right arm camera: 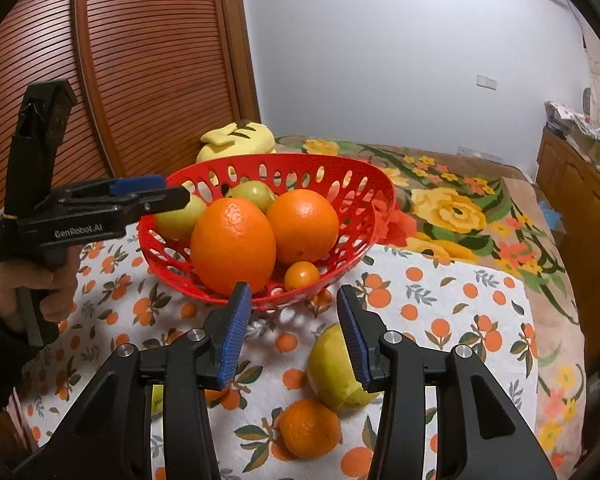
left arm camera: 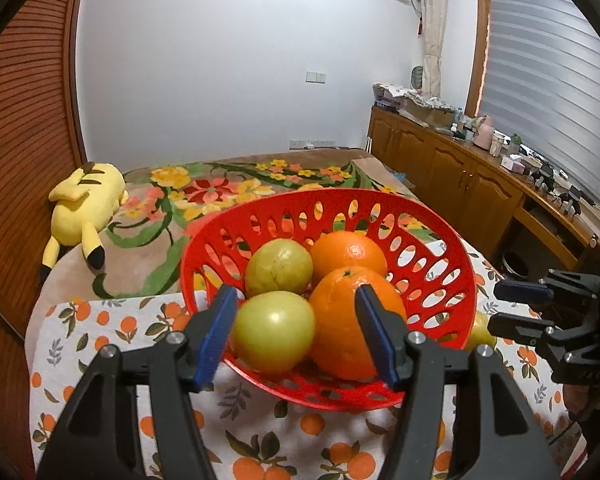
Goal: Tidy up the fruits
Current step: 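Withdraw both tools from the basket back toward the remaining fruits, then grasp and lift another green pomelo with the left tool while the right tool grasps an orange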
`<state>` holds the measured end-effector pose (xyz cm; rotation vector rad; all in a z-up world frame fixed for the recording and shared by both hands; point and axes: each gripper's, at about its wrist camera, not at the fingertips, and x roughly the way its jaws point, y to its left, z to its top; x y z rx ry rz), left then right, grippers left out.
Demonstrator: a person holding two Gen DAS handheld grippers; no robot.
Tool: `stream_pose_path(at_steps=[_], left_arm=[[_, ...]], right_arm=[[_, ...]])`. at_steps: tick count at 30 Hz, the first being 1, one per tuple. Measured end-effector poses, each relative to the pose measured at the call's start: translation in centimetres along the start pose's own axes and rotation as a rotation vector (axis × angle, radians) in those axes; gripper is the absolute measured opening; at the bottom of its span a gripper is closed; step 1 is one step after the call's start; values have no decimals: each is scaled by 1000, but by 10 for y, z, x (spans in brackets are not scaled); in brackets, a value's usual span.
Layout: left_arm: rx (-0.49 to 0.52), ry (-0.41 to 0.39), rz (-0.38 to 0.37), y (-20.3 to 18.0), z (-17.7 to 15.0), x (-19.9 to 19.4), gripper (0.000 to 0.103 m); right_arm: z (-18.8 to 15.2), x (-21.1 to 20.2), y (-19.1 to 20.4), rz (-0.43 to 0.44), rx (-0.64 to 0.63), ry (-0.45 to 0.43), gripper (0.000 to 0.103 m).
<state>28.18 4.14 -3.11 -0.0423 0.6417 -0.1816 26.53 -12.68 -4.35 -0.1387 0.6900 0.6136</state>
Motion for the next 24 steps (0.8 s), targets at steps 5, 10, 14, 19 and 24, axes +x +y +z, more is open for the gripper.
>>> stream_pose_path(at_steps=[5, 10, 14, 19, 24], left_arm=[[12, -4, 4, -5, -3, -9, 61], [28, -6, 1, -13, -9, -23, 63], [34, -8, -2, -18, -17, -36, 64], [29, -1, -17, -25, -35, -51, 65], [30, 27, -29, -33, -61, -57, 66]], right_arm=[[-7, -4, -2, -4, 15, 3, 46], [-15, -10, -2, -11, 32, 13, 49], [-25, -20, -1, -21, 46, 13, 51], [-38, -28, -3, -37, 70, 24, 54], [-56, -28, -4, -51, 96, 50, 54]])
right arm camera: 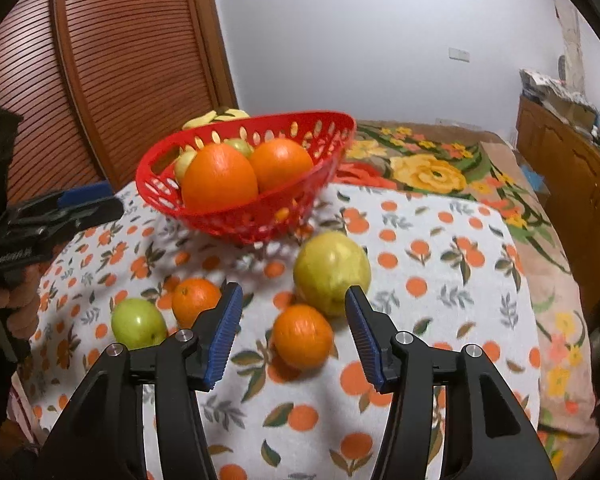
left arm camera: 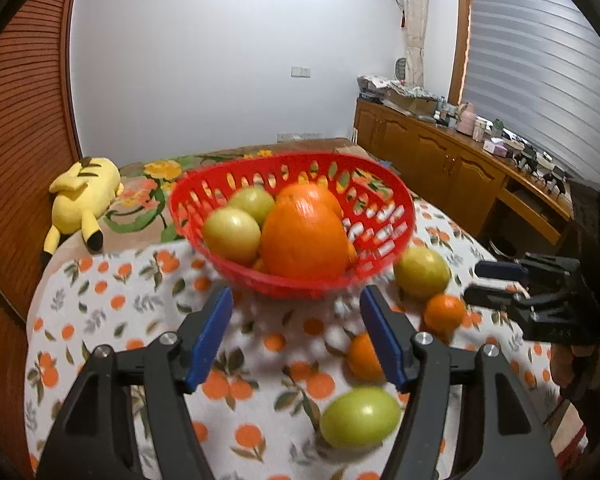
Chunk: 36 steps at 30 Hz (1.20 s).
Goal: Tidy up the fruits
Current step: 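Grasp and lift another green pomelo with the left tool while the right tool grasps an orange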
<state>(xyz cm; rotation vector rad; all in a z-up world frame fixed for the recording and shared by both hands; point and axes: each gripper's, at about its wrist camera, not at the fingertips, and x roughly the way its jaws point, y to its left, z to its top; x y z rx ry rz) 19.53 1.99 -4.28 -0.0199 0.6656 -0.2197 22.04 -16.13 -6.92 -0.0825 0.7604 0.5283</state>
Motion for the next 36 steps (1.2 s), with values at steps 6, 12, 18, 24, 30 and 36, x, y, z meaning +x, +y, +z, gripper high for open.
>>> stream_pose_path(at_steps=[6, 12, 18, 24, 30, 36], left_arm=[[-9, 49, -5, -9, -30, 2, 66], [-23, 75, -17, -18, -51, -1, 66], [-16, 95, -22, -23, -59, -1, 66], [-22, 98, -28, -25, -63, -3, 67], [-17, 110, -30, -28, -65, -4, 67], [-9, 125, -37, -34, -68, -1, 68]], right_arm=[[-13, 8, -4, -1, 26, 28, 55], [-19, 19, -5, -3, 29, 59, 56], [-18, 26, -4, 5, 33, 70, 56], [-17, 37, -3, 6, 36, 95, 56], [-19, 46, -3, -6, 34, 125, 56], [-23, 44, -5, 3, 40, 128, 42]])
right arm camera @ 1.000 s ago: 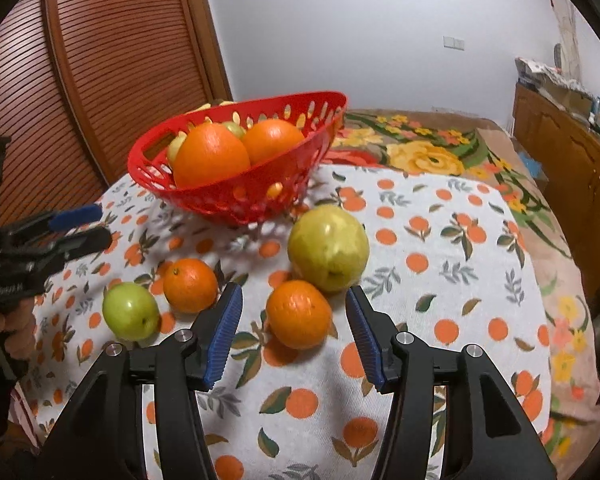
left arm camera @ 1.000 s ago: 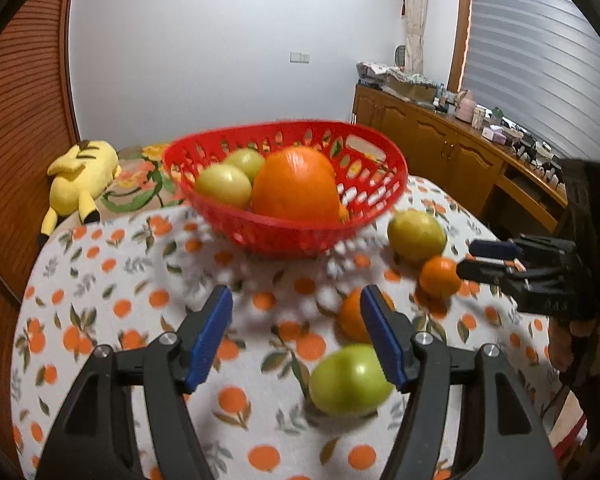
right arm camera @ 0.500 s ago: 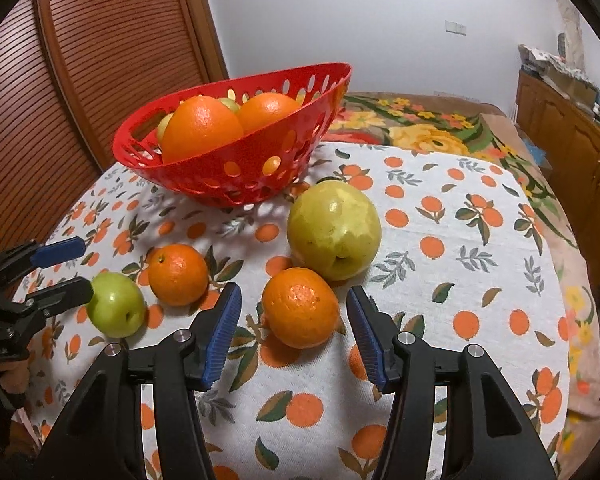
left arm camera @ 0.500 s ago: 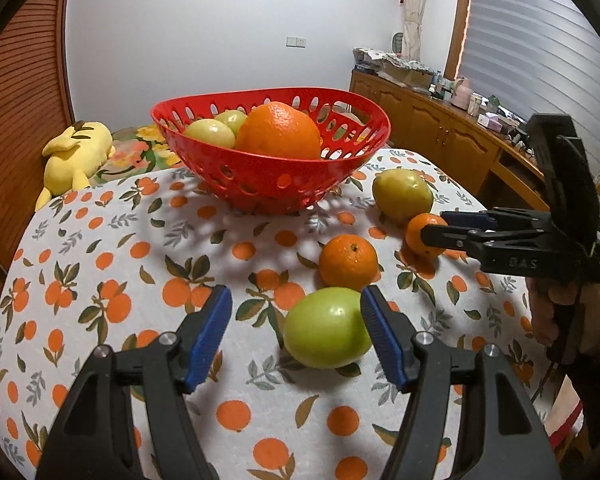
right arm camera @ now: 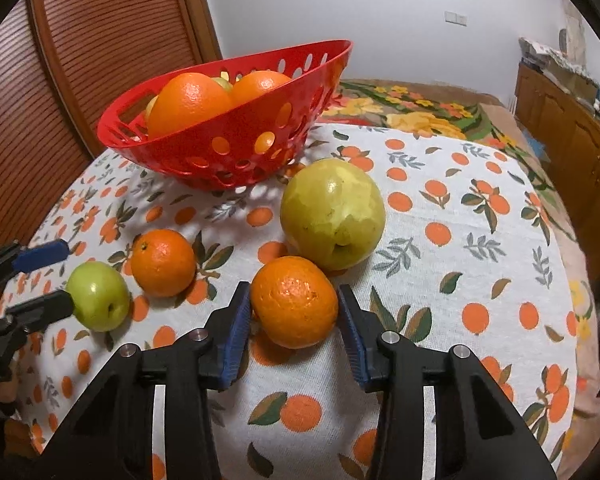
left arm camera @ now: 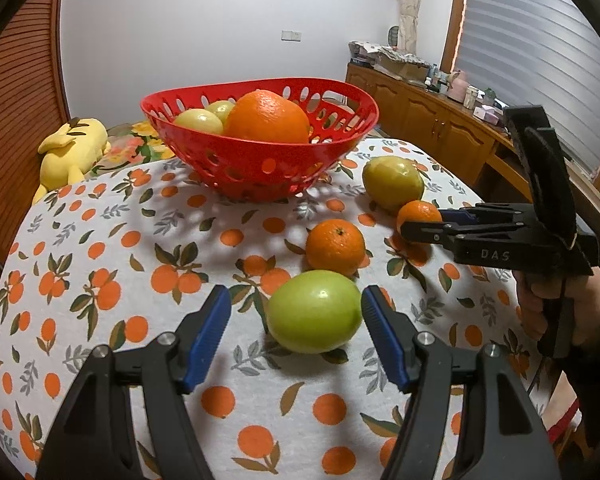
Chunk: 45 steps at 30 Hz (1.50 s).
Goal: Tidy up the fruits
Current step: 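Grasp and lift another green pomelo with the left tool while the right tool grasps an orange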
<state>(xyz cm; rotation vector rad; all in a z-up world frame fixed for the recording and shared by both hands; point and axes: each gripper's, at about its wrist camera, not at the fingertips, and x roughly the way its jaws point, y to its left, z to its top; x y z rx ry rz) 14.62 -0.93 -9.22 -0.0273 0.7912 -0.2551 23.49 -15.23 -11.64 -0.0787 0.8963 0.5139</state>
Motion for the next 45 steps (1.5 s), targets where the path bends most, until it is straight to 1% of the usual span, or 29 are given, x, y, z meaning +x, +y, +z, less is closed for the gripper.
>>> stream_pose_path(at_steps=[2, 11, 16, 19, 27, 36, 37, 39, 45], left_arm=[[4, 10, -3, -2, -1, 3, 68], [10, 47, -7, -7, -5, 16, 69], [18, 68, 4, -8, -7, 24, 69], [17, 76, 9, -7, -8, 27, 69], [17, 103, 20, -6, -11, 35, 69], [13, 101, 16, -4, -13, 38, 69], [13, 91, 8, -4, -13, 36, 68], [14, 74, -7, -4, -13, 33, 56], [17, 62, 3, -6, -14, 31, 56]], right_arm=[[-3, -4, -1, 24, 12, -5, 42], [-22, -28, 6, 53, 33, -51, 42], [-27, -26, 9, 31, 13, -42, 43], [-29, -21, 9, 35, 12, -28, 43], [-33, -20, 12, 18, -4, -40, 43], [-33, -19, 12, 21, 2, -37, 43], [-33, -19, 12, 21, 3, -37, 44], [-33, -19, 12, 19, 1, -38, 44], [-33, -18, 10, 27, 1, -33, 44]])
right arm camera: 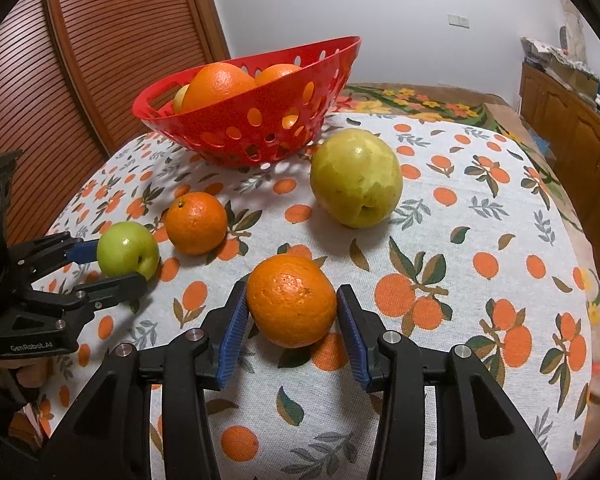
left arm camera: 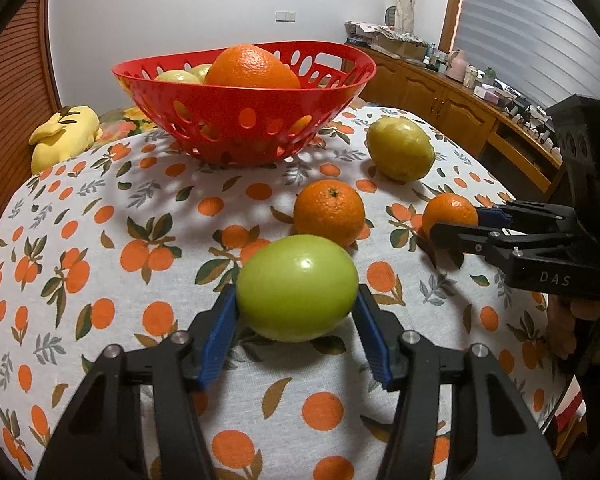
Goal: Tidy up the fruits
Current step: 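Grasp and lift another green pomelo with the left tool while the right tool grasps an orange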
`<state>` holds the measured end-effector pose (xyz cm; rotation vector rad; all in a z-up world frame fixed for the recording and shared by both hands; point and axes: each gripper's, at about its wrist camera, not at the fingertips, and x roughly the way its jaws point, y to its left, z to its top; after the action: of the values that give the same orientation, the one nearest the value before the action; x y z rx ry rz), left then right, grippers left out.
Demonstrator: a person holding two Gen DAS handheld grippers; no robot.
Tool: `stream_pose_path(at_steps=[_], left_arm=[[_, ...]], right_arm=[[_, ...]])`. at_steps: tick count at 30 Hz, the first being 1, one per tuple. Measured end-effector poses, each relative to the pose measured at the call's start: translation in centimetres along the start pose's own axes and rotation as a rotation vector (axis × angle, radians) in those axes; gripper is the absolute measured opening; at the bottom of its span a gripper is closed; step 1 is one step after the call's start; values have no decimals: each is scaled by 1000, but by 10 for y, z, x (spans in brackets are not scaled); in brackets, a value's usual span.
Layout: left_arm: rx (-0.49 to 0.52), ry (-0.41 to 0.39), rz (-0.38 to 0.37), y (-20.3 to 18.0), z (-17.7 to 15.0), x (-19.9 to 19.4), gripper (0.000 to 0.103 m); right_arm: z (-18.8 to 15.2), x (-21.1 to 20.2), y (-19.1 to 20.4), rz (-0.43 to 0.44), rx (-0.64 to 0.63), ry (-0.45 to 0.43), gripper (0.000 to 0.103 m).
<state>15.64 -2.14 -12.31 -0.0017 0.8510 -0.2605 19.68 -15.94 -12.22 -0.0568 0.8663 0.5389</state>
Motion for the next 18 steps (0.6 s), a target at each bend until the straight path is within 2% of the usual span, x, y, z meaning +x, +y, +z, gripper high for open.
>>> stream_pose_path(at_steps=[10, 18], left_arm=[[-11, -86, 16, 3, 0, -17, 56], [-40, -111, 11, 9, 2, -26, 56]], right_arm=[[1, 0, 1, -2, -13, -1, 44], [4, -7, 9, -14, -33, -21, 43]])
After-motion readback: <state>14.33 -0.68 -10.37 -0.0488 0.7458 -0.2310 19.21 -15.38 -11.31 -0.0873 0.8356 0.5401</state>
